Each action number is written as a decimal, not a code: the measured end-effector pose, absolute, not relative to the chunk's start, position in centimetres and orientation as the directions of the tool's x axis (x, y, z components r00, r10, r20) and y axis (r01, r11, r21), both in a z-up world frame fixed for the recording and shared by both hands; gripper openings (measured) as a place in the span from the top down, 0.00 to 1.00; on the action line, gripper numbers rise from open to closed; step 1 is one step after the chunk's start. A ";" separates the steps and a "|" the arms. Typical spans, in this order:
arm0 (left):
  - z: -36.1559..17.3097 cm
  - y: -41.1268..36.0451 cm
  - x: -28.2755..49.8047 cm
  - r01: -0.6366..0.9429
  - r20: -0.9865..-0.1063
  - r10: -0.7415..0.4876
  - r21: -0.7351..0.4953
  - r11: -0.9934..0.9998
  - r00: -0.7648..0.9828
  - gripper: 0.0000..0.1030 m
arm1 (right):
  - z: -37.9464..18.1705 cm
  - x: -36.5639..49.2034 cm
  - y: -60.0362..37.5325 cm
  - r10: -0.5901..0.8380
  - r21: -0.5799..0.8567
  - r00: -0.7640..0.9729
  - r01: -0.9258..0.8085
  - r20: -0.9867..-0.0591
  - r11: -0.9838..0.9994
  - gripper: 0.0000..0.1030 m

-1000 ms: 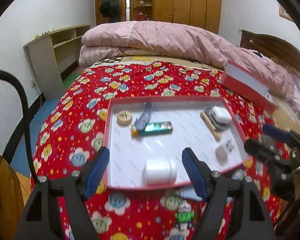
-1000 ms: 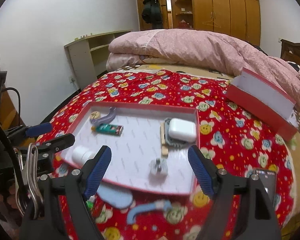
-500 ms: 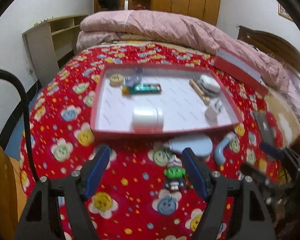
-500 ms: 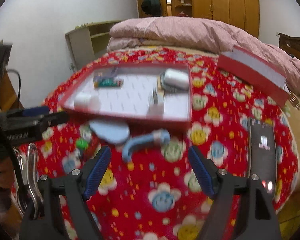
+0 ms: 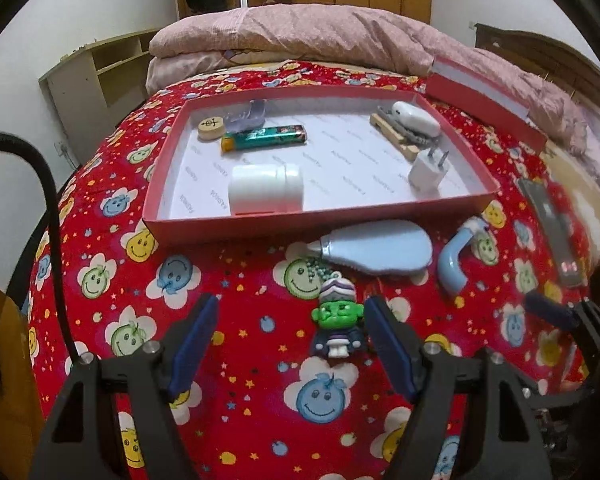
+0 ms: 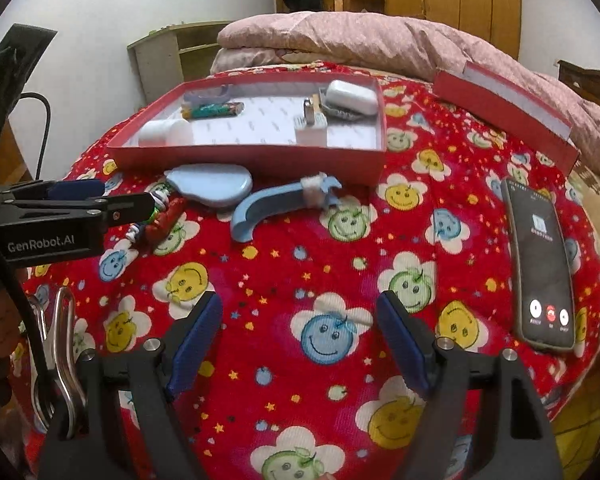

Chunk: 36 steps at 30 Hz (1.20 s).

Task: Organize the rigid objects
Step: 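Grasp the green figurine toy with left tool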

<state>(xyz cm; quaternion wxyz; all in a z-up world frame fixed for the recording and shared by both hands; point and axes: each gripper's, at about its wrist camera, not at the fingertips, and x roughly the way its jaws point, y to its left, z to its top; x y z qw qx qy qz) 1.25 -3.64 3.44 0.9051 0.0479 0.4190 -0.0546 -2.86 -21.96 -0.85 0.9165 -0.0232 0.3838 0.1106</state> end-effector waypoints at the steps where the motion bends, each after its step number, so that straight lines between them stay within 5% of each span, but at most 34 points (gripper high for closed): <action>1: 3.3 -3.6 1.3 0.135 -0.763 -0.053 0.045 0.990 0.644 0.24 | -1.1 -2.8 -22.0 0.186 0.046 0.675 -0.220 -0.714 0.975 0.21; 9: 2.4 -4.0 0.9 0.140 -0.745 -0.075 0.025 0.990 0.662 0.25 | -1.5 -3.0 -21.6 0.178 0.023 0.685 -0.229 -0.706 0.973 0.16; 17: 2.5 -4.9 0.4 0.190 -0.737 -0.149 -0.029 0.981 0.659 0.69 | -1.6 -3.3 -21.6 0.199 0.036 0.691 -0.243 -0.695 0.969 0.13; 36: 2.6 -2.5 -0.4 0.148 -0.737 -0.119 -0.027 0.989 0.665 0.69 | -0.2 -1.6 -22.2 0.249 0.097 0.673 -0.256 -0.697 0.962 0.12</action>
